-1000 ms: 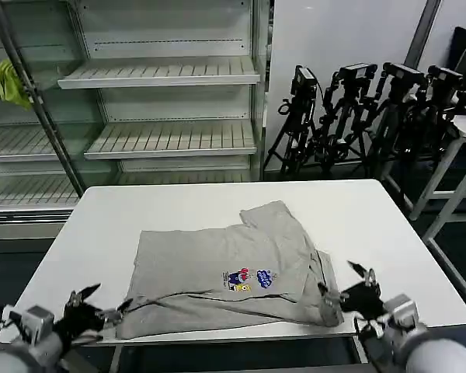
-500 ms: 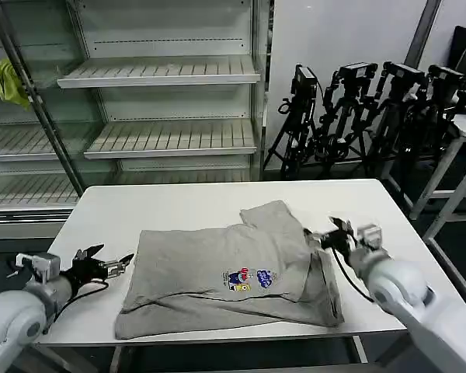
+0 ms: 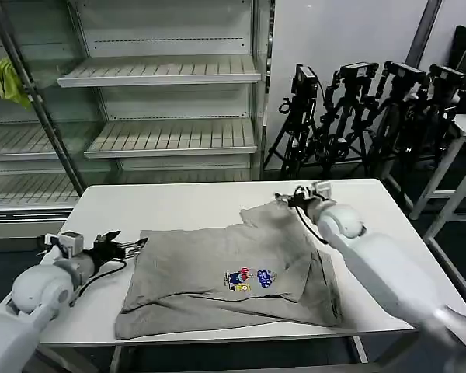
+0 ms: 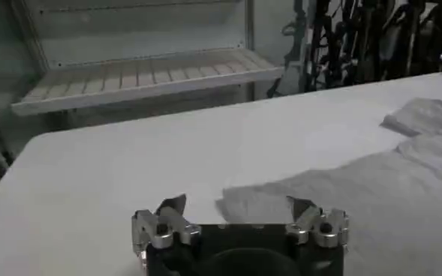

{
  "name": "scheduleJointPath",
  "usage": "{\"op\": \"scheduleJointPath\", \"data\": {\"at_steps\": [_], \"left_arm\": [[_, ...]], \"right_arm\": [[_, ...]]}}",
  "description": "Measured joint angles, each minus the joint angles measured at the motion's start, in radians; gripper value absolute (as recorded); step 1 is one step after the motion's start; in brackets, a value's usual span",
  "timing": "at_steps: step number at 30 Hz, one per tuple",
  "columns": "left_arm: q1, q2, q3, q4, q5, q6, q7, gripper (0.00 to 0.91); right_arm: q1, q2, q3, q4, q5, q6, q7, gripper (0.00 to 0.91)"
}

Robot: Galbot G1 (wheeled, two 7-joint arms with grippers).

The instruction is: Fold and organize the clothes.

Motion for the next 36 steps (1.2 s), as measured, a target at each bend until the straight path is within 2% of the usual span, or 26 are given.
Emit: {"op": "scheduleJointPath", "data": {"at_steps": [11, 19, 26, 36], "left_arm": [[-0.136, -0.05, 0.122, 0.117, 0.043, -0.01, 0.029, 0.907], [-0.169, -0.073, 0.156, 0.162, 0.07, -0.011, 0.039, 0.907], [-0.187, -0.085, 0.172, 0.181, 0.084, -0.013, 0.047, 0.907], [-0.183, -0.091, 0.176, 0.189, 0.101, -0.014, 0.055, 0.776]], "right_arm": [[0.037, 0.081, -0.019, -0.112, -0.048, -0.009, -0.007, 0.907], [0.022, 0.088, -0.013, -0.122, -0.053, -0.032, 0.016, 0.907], [-0.007, 0.063, -0.011, -0.06, -0.03, -0.068, 0.052, 0.907], [-0.051, 0.028, 0.01, 0.027, -0.006, -0.106, 0.091, 0.907]]}}
